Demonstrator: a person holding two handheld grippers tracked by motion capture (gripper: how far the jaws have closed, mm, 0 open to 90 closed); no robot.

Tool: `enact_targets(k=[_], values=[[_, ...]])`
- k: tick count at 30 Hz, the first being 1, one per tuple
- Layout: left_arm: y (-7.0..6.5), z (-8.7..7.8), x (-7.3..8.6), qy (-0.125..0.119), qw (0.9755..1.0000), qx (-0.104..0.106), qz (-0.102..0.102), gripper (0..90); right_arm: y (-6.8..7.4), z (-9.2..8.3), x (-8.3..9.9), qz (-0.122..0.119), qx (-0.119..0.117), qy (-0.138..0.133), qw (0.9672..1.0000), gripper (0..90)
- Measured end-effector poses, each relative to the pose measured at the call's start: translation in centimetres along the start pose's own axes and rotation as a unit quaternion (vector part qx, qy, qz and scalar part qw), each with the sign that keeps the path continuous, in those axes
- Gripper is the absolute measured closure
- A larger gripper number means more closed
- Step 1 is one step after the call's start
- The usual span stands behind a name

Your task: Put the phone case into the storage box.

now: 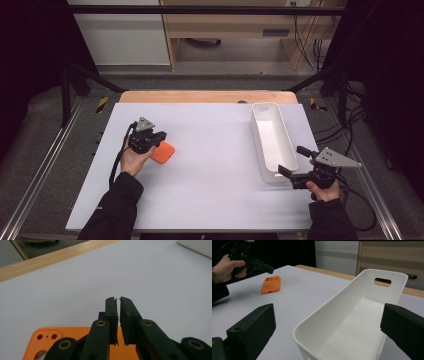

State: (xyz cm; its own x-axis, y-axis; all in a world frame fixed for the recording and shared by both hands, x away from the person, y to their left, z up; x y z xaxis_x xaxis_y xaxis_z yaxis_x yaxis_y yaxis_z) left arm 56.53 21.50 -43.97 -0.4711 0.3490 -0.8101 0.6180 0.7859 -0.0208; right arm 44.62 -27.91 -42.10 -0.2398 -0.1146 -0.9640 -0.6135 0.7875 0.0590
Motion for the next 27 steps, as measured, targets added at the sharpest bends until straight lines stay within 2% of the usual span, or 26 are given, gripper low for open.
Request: enact_targets(k=[5,16,18,22,27], values=[[0.2,1.0,0.3,0.017,0.9998,0.001,-0.003,89.5,0.0,0.0,0.0,-0.001,0.000,0.000,1.0000,0.5],[0.2,3.2,0.4,0.046,0.9990,-0.001,-0.003,90.0,0.0,0.1,0.1,-0.004,-0.001,0.002,1.0000,0.5],[0.3,3.5,0.6,0.054,0.9985,0.003,-0.011,90.0,0.0,0.1,0.0,-0.003,-0.002,0.002,1.0000,0.5],[0.2,4.1,0.9,0.064,0.9979,-0.002,-0.006,90.0,0.0,0.1,0.1,-0.004,-0.001,0.002,1.0000,0.5],[-0.1,4.8,1.0,0.069,0.9976,0.001,-0.001,90.0,0.0,0.1,0.1,-0.002,-0.002,0.004,1.0000,0.5]])
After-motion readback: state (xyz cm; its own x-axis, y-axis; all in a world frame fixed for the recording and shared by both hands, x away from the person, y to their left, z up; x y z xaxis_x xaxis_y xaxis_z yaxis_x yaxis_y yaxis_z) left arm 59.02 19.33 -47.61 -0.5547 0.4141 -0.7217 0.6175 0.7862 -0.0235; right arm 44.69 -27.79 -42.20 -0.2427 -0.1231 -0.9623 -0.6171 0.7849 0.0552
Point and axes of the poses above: each handheld gripper's, and its own axes: z roughly forward along the jaws, x roughly out of its underside, y roughly to its left, the point moved 2 cm from there along z, roughly forward along the jaws, and after that the axes turned 4 degrees about x, right-handed, at the moved point
